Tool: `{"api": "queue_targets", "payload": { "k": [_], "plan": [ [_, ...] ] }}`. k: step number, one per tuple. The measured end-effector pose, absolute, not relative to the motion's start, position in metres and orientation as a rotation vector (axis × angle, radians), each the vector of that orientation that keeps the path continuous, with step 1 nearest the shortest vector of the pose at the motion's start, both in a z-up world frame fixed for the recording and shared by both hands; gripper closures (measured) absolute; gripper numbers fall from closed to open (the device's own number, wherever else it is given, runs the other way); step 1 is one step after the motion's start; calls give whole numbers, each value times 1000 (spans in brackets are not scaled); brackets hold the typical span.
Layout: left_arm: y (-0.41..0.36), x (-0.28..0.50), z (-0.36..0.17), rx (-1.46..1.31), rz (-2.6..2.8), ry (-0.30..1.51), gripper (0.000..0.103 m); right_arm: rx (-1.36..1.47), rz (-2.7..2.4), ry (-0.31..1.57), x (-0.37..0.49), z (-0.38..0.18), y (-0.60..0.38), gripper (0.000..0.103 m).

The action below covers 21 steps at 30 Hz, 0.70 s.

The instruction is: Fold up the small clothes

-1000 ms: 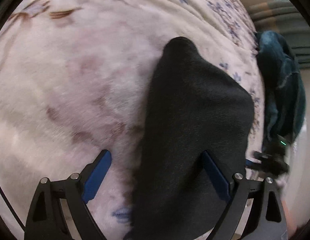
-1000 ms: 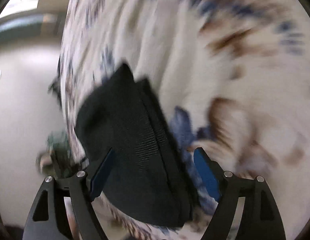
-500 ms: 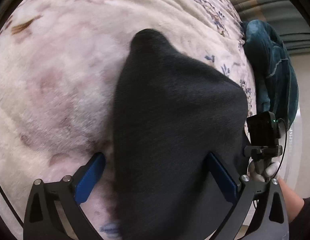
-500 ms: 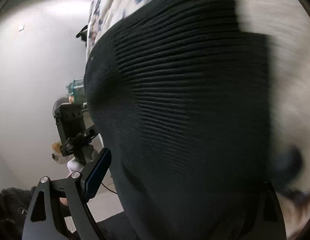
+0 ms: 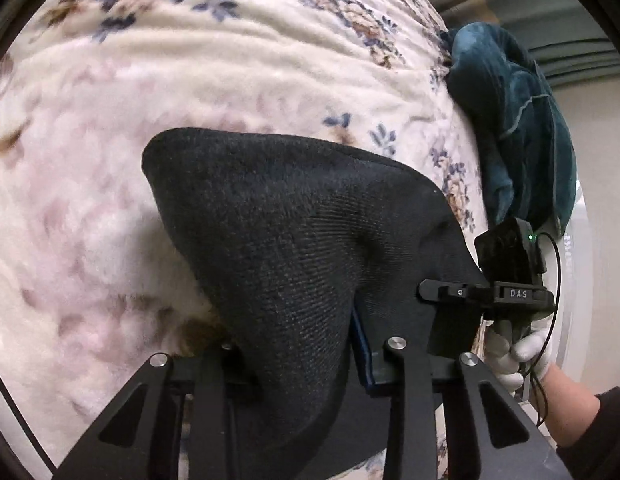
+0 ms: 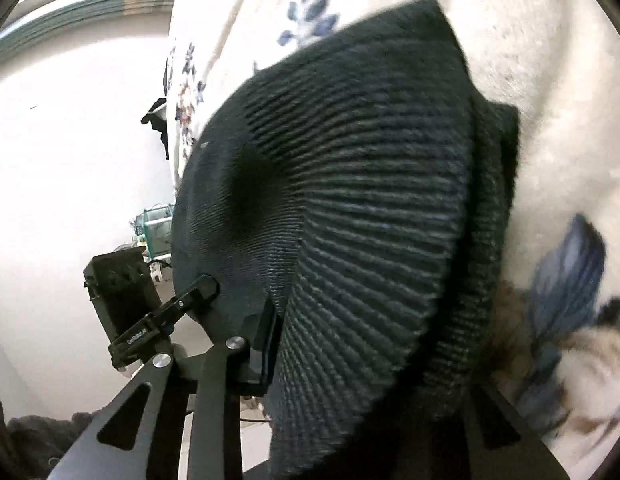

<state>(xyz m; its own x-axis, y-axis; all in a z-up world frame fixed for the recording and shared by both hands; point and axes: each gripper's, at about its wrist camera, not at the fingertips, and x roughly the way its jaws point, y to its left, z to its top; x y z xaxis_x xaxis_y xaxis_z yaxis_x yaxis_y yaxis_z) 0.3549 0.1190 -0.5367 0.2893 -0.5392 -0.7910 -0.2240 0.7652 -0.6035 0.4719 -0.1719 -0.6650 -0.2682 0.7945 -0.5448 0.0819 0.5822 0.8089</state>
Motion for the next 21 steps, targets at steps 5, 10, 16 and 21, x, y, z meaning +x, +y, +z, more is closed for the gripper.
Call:
{"api": "queue_targets", "payload": {
  "k": [5, 10, 16, 21],
  "plan": [
    [121, 403, -508, -715, -295, 1274, 81, 728, 781, 1671, 489, -633, -179, 77],
    [111, 489, -492, -654, -347, 1261, 81, 779, 726, 1596, 539, -603, -194, 77],
    [100, 625, -487, -543, -380, 1226, 81, 825, 648, 1494, 634, -589, -215, 78],
    [94, 725, -524, -489, -356, 1303, 78, 848, 567, 1440, 737, -599, -238, 78]
  ]
}}
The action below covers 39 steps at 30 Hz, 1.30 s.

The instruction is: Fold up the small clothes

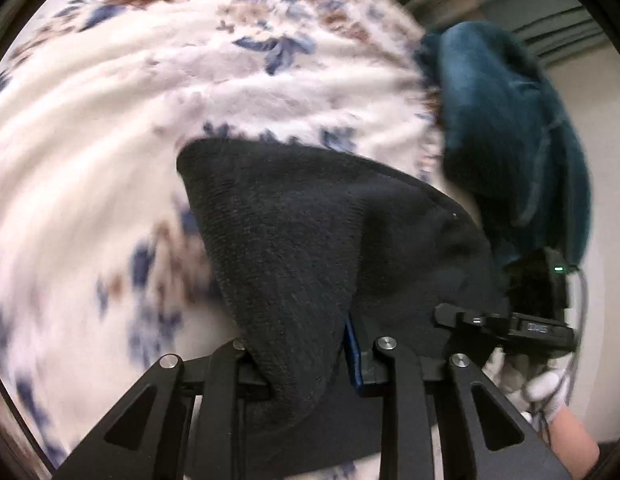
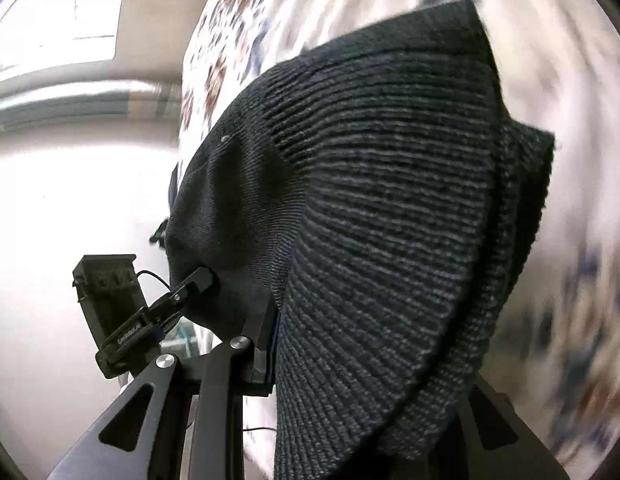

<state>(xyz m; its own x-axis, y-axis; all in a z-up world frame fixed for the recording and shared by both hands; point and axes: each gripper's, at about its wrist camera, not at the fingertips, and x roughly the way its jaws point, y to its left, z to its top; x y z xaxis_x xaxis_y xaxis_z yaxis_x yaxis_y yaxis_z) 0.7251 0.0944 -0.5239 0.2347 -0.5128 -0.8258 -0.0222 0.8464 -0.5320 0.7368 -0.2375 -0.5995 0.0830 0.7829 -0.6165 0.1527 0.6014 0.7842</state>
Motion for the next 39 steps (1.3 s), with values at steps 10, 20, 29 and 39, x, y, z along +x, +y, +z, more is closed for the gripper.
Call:
{"api": "queue_targets", "payload": {
  "k": [10, 20, 29, 39],
  "plan": [
    [88, 714, -536, -211, -162, 1320, 15, 358, 182, 1409, 789, -587, -266, 17],
    [59, 624, -488, -38, 77, 1237, 2, -47, -179, 1209, 665, -509, -225, 0],
    [37, 567, -373, -57, 74, 1139, 2, -60, -235, 1082, 574, -400, -195, 0],
    [20, 468, -222, -44, 69, 973, 2, -82, -203, 909, 468, -223, -178, 0]
  ]
}}
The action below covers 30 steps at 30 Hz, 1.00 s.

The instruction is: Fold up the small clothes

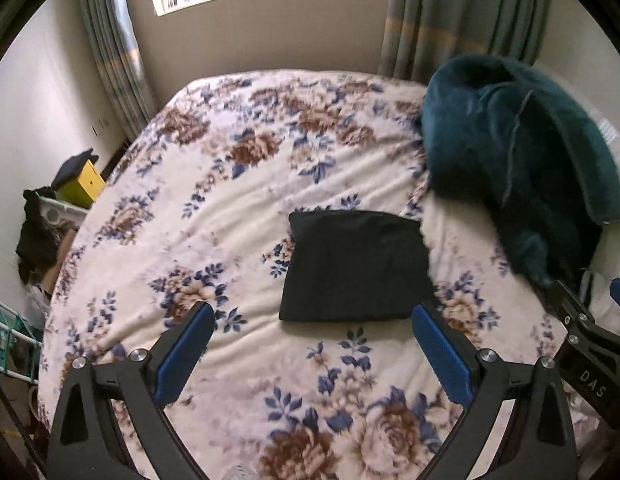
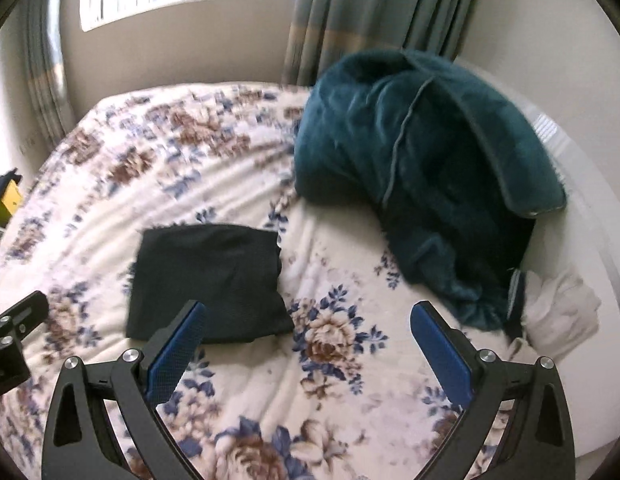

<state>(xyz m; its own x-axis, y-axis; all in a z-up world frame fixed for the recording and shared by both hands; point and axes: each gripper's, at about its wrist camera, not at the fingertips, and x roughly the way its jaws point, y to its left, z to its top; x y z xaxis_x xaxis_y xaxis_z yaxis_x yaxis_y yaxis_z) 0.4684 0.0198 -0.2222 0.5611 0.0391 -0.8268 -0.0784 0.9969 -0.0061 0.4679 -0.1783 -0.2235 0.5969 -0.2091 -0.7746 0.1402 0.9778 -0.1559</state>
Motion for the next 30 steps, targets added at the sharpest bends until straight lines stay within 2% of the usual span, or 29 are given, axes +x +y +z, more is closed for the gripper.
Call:
{"api": "queue_targets", "payload": {
  "k": [9, 15, 23, 30],
  "plan": [
    [10, 373, -115, -48, 58, 851, 2, -52, -184, 792, 354, -91, -180, 0],
    [2, 325, -68, -28, 53, 764, 2, -43, -179, 707, 285, -23, -185, 0],
    [-1, 277, -36, -20, 52, 716, 2, -28, -149, 645, 218, 30, -184, 0],
    [1, 248, -27, -42, 49, 689, 0, -17, -139, 622, 181, 48, -184, 0]
  ]
}}
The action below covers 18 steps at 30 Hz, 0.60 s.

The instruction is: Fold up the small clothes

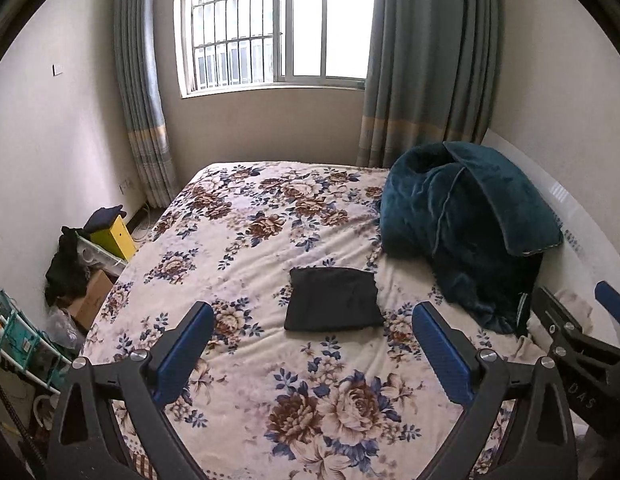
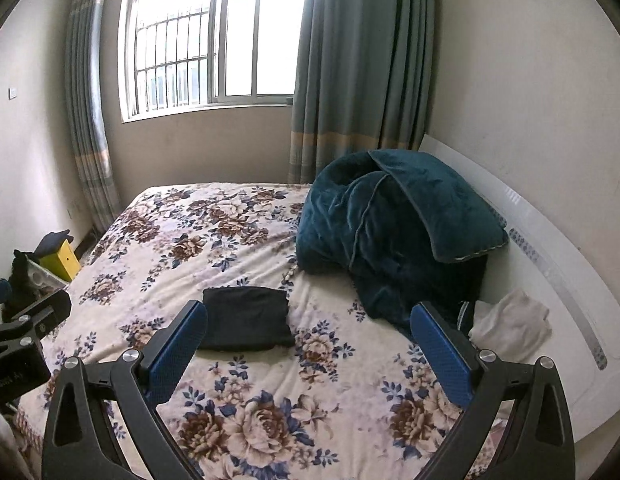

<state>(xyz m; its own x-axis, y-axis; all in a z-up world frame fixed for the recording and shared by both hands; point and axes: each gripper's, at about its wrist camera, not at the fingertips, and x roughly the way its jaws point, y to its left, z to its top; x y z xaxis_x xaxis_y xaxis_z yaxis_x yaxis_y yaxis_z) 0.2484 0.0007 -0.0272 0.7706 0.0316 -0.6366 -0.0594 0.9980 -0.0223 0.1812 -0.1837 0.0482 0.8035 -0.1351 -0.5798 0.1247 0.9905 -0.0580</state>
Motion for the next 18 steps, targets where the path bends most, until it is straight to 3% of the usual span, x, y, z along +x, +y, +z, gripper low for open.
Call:
{"api": "queue_targets", "payload": {
  "k": [18],
  "plan": [
    [-1, 226, -27, -18, 89, 677, 0, -12, -118, 621, 153, 56, -185, 0]
  ]
}}
